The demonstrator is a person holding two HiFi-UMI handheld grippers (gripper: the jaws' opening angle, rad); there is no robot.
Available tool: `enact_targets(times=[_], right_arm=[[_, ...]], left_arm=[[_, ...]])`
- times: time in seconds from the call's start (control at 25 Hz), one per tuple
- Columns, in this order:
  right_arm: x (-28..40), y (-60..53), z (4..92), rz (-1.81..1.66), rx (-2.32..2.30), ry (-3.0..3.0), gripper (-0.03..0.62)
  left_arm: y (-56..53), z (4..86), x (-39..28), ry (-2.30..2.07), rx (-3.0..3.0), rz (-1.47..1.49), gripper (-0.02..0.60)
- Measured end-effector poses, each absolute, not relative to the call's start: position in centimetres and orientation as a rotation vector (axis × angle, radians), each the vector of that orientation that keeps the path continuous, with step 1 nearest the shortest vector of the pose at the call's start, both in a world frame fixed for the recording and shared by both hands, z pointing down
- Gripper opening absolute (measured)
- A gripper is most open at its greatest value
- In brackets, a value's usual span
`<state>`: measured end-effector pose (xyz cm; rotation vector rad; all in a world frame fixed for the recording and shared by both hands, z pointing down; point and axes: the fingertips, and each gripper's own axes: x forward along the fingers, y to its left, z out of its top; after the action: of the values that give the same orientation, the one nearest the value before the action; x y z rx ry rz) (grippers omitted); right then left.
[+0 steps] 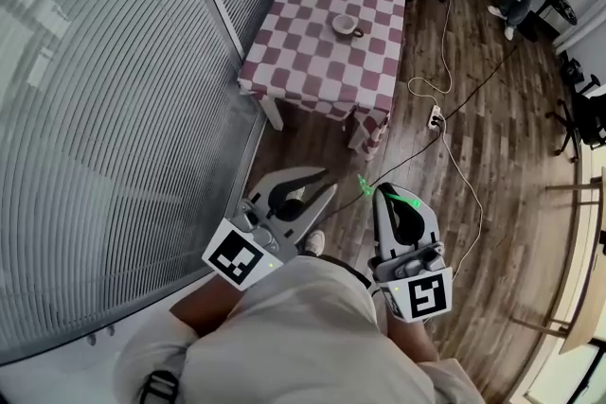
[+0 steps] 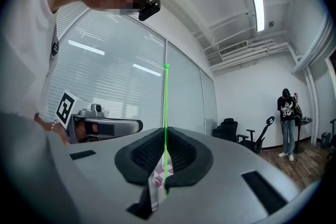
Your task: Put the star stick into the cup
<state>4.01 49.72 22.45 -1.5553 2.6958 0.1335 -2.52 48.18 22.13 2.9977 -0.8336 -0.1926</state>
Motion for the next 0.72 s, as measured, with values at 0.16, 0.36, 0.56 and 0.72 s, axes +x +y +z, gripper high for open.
enact_targets(times=[0.16,0.36,0.56,0.72], right_arm=[[4.2,48.8,22.3,0.146,-1.556,2.683,0.038],[3.6,47.1,22.4,0.153,-1.565,2.669,0.04],[2.9,44.4,22.4,0.162,-1.574,2.671,0.038],[2.4,41.7,22.8,0.152,-1.582,2.67,0.038]], left_arm=[[47.3,22.0,-2.4,-0.82,3.007,-0.215,0.071],[45.7,22.2,-2.7,-0.807,3.015,-0.229,0.071],[42.8,22.3,-3.6,-0.803,3.01,-0.232,0.071],[40.2,22.4,-4.3,-0.8,3.007,-0.239,0.071]])
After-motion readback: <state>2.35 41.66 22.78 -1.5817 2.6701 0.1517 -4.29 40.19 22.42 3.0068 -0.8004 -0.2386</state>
